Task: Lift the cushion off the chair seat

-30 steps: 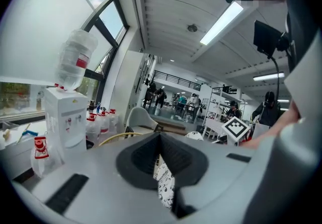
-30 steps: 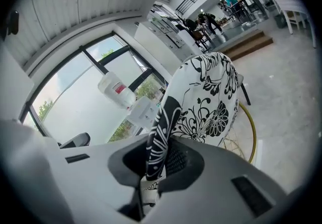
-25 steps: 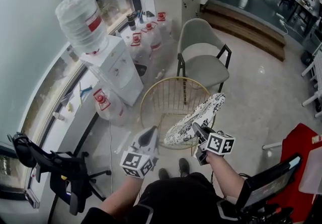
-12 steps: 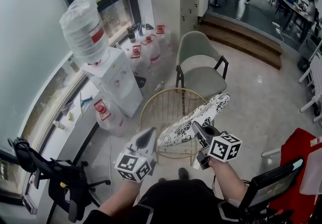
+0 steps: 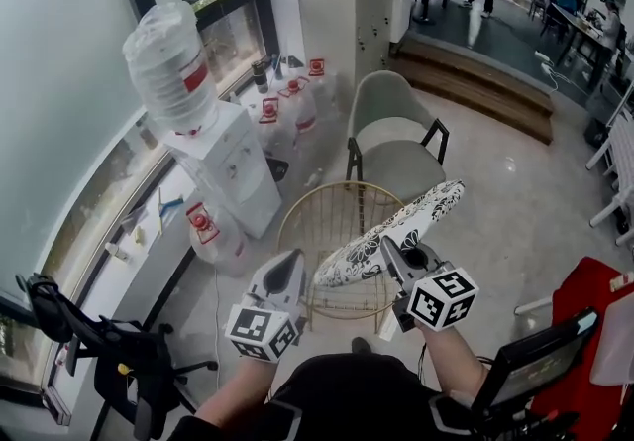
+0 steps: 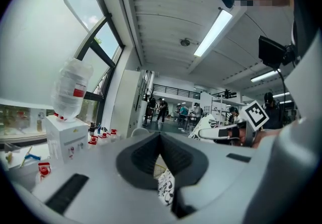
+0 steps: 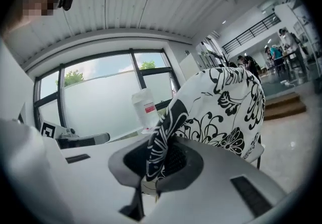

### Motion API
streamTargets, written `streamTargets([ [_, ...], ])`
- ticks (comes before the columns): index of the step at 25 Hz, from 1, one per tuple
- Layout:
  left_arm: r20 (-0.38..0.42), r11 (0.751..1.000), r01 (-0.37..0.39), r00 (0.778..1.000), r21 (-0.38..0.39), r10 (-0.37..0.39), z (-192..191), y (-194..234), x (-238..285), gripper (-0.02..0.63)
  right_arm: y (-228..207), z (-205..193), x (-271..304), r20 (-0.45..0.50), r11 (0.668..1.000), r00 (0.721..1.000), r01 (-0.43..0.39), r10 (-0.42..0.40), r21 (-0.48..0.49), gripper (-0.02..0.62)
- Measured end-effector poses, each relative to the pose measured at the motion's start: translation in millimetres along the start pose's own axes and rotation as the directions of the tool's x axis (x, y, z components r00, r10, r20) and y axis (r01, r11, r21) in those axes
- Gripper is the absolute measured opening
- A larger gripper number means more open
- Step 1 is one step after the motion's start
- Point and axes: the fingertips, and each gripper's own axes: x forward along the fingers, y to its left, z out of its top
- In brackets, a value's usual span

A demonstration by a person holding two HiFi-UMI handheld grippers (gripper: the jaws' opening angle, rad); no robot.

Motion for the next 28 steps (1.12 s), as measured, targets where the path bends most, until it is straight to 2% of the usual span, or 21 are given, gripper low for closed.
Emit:
streamTargets([
  [12,0.035,0.999,0.016,0.999,0.034,-0.017,17.8,-6.2,-3.7,0.008,10.4,13.4,-1.0,0.032,0.992,0.999,0.022,-0.018,-0.121,0.021],
  [18,0.046,1.000,0.014,0.999,0.006,-0.014,22.7,-6.4,-9.8,0.008,17.6,18.6,-2.4,0.050,0.995,0.999,0.002,0.003,-0.101,0.021],
  [23,0.068,1.000,0.022,0.997,0.020,-0.023,30.7,-12.2,-13.9,0.008,24.5,23.4,-5.8,0.060,0.992,0.998,-0.003,0.011,-0.129,0.021],
  [28,0.063,1.000,0.020,0.998,0.003,-0.020,26.0,-12.5,-17.9,0.008,29.7,24.1,-9.0,0.055,0.989,0.999,0.003,0.005,-0.149,0.021],
])
